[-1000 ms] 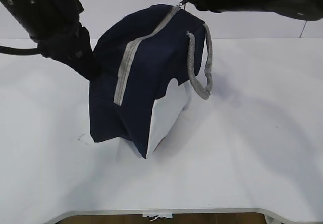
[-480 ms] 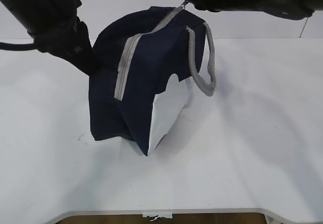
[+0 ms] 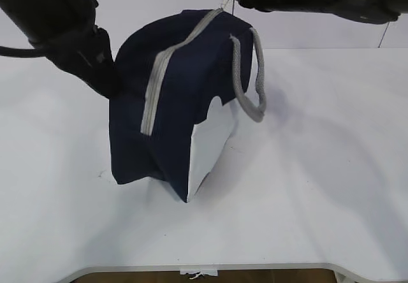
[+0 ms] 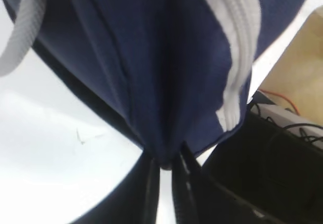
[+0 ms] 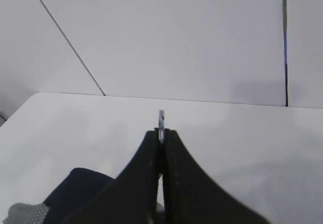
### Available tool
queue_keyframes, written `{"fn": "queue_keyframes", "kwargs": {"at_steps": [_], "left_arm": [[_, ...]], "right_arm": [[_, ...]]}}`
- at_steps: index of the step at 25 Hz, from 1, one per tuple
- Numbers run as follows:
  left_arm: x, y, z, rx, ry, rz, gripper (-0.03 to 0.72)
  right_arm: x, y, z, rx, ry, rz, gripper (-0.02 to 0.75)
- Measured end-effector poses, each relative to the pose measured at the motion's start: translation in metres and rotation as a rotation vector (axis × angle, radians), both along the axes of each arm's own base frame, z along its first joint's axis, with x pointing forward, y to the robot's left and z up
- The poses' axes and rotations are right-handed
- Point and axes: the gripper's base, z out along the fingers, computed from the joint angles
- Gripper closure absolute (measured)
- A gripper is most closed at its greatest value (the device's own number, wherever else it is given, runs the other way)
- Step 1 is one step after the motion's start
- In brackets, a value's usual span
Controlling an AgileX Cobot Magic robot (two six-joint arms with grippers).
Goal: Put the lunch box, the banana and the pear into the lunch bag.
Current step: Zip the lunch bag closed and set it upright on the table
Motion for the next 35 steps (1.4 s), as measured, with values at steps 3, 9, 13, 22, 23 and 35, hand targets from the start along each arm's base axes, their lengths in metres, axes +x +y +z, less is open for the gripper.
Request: {"fn": "queue_keyframes", "kwargs": {"at_steps": [3, 9, 13, 22, 23, 35], "left_arm": [[-0.002, 0.001, 0.003, -0.012, 0.027, 0.065, 0.475], [0.001, 0.000, 0.024, -0.072, 0.016, 0.181, 0.251], [0.003, -0.001, 0.042, -0.106, -0.027, 0.213, 0.235], [0.037, -0.018, 0.017, -0.092, -0.010, 0.232, 0.232], [0.042, -0.020, 0.010, -0.085, 0.000, 0.233, 0.232], [0.065, -0.033, -0.016, -0.116, -0.004, 0.261, 0.232]], "right_arm": [[-0.001, 0.002, 0.001, 0.023, 0.004, 0.029, 0.737], [-0.004, 0.008, -0.001, 0.019, 0.030, 0.103, 0.737], [-0.008, 0.012, -0.003, 0.010, 0.050, 0.163, 0.737], [-0.013, 0.019, -0.005, -0.008, 0.065, 0.261, 0.737], [-0.013, 0.019, -0.005, -0.008, 0.065, 0.262, 0.737], [-0.013, 0.019, -0.006, -0.031, 0.066, 0.272, 0.737]]}}
